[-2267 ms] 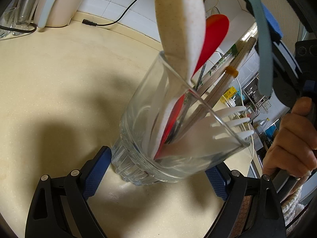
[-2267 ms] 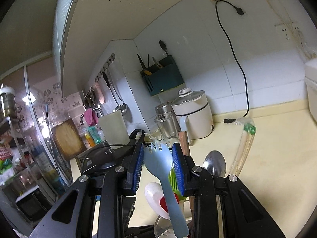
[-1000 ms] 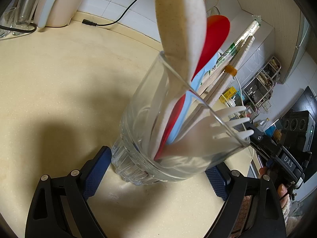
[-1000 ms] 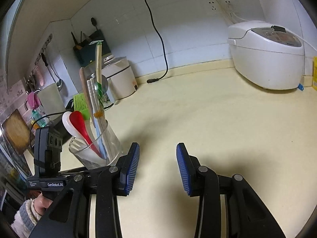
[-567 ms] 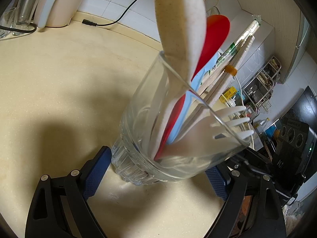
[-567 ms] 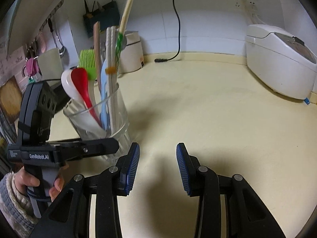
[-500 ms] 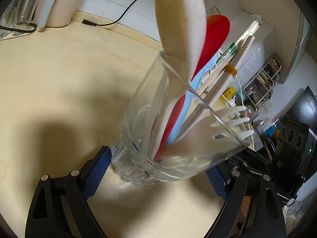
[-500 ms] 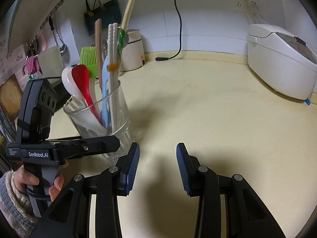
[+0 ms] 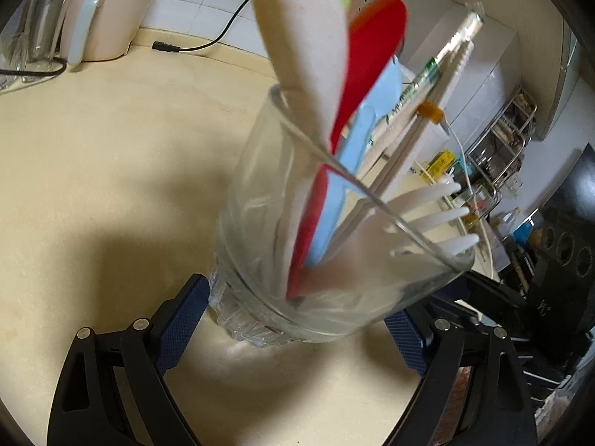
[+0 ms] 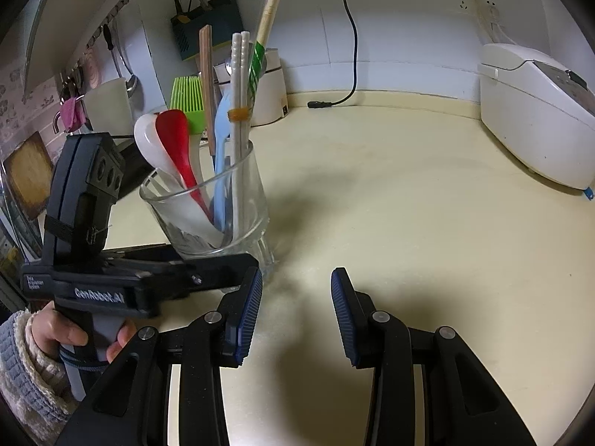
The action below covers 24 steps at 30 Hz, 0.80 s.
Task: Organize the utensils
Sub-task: 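Lower the glass onto the counter with the left gripper and release it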
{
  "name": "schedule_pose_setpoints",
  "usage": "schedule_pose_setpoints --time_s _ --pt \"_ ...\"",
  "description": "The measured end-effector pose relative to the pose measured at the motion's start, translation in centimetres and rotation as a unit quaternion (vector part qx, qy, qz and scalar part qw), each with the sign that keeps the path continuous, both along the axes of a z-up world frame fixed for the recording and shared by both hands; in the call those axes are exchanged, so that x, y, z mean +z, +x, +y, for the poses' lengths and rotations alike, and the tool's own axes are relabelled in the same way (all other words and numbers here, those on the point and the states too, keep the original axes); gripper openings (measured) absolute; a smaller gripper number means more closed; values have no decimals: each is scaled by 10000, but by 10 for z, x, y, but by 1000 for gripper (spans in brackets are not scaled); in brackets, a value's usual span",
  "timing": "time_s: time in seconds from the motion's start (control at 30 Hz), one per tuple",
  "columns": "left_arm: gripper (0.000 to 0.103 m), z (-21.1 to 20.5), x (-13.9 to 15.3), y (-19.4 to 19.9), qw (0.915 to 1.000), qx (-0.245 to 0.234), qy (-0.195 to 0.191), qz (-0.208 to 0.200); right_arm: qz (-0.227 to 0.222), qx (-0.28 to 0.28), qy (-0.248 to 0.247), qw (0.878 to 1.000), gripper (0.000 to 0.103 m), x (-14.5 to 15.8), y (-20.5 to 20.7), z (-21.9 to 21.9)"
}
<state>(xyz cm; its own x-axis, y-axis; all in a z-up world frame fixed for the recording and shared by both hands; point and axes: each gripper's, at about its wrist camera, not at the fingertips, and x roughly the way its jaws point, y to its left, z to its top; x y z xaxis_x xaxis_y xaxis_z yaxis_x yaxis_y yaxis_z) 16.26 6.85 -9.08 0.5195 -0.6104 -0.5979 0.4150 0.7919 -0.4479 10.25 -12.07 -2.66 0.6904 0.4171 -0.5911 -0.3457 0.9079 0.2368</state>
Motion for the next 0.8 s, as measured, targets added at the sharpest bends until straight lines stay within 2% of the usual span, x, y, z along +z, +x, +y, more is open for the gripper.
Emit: schedule_pose_setpoints --time_s 0.2,0.37,0.63,0.73,0.8 --pt "92 -2 2 -5 10000 96 4 -13 51 -57 15 10000 39 -2 2 -1" --pt "92 -12 3 -16 9989 176 407 -168 57 -95 -1 9999 39 -2 3 -3" --pt "92 -14 3 -40 9979 342 521 -159 179 -305 -42 9994 39 -6 9 -10" --pt "92 -7 3 -54 9973 557 476 -107 210 -444 -84 9988 39 -8 10 -14" --pt "92 0 3 -64 9949 864 519 -37 239 -592 -140 9979 39 -10 12 -17"
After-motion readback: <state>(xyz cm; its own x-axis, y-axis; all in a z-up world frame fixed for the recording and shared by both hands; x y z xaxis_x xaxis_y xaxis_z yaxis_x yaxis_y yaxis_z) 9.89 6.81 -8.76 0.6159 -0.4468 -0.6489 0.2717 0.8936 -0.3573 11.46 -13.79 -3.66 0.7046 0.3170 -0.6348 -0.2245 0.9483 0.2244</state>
